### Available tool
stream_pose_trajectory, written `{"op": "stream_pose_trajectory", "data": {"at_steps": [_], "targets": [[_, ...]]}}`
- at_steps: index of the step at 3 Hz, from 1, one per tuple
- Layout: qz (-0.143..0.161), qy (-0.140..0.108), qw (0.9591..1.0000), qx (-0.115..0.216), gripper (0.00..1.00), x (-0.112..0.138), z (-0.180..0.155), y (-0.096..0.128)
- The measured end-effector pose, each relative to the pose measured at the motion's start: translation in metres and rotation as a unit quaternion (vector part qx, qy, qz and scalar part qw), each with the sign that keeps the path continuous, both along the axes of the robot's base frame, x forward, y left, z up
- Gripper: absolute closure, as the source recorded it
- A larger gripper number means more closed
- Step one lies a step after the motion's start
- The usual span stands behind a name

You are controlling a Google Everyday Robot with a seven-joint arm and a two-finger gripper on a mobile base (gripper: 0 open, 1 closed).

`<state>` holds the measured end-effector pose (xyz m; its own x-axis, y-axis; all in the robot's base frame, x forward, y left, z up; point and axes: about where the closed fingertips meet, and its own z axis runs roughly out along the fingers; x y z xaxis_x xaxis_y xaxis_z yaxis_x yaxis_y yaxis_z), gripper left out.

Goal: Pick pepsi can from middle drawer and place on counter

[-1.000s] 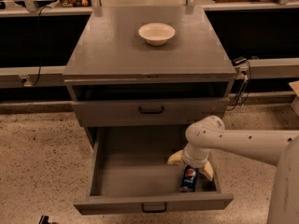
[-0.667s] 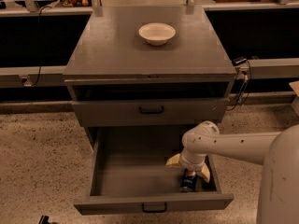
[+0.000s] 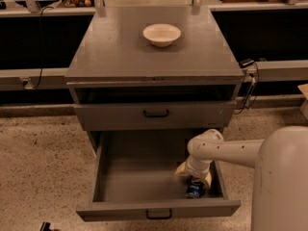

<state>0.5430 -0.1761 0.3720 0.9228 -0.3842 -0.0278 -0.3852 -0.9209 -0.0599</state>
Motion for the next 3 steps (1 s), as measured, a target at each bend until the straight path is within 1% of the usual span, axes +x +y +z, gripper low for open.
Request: {"op": "stream_pose_trajectory", "data": {"at_steps": [1,2,3], "targets": [[-0.003,0.003,1.0000,0.008,0.34,0.002,-0.005,0.001],[-0.003,0.002,0.9998,0.022,0.51,0.000,0.004,0.005],[-0.002,-0.012,0.9985,0.054,0.75,-0.001,0.026,0.010]]}}
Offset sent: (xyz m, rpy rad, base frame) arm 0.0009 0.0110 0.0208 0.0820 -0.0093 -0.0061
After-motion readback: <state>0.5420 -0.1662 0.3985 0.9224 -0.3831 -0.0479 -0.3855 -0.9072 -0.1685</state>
